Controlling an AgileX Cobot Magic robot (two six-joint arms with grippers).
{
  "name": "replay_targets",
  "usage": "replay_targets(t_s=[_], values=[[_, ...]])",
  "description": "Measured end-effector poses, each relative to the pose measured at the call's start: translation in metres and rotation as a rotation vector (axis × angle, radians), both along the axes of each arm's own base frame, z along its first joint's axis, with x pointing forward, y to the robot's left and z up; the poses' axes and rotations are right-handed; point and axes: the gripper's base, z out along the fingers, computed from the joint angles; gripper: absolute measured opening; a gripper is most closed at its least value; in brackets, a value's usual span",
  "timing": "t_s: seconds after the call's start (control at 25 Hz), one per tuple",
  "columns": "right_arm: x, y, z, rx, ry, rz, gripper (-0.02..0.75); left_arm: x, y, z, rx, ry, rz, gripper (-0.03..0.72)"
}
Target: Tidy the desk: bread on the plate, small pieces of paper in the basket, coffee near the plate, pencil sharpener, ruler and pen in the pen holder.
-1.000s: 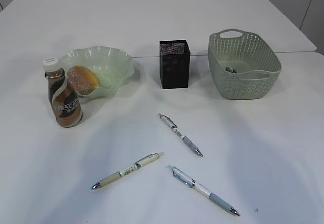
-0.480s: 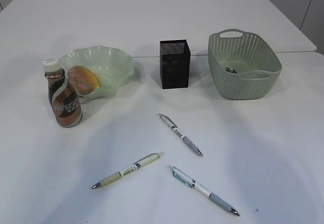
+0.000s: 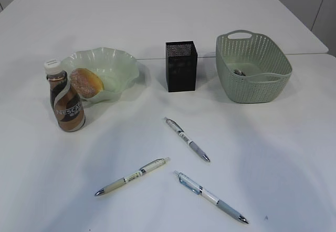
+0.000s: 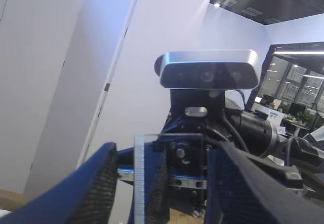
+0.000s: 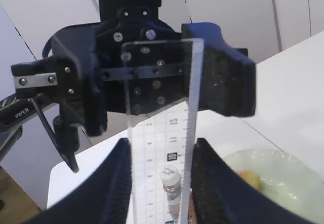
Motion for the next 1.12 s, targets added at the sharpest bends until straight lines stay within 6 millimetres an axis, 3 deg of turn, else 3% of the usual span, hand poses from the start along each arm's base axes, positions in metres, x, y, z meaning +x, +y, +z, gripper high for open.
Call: replay_targets(t_s=[0.24,0.72,1.12], values=[[0.000,0.000,0.000,0.000,0.000,0.000,0.281,0.004,0.001,0.001,-0.007,0.009,0.038,0.505],[0.000,0.000,0.000,-0.001,0.001,-0.002,0.280,0.012,0.019,0.001,-0.009,0.009,0.080,0.537],[0.000,0.000,-0.002,-0.021,0.000,-0.003,0.280,0.028,0.060,0.001,-0.010,0.010,0.173,0.542]])
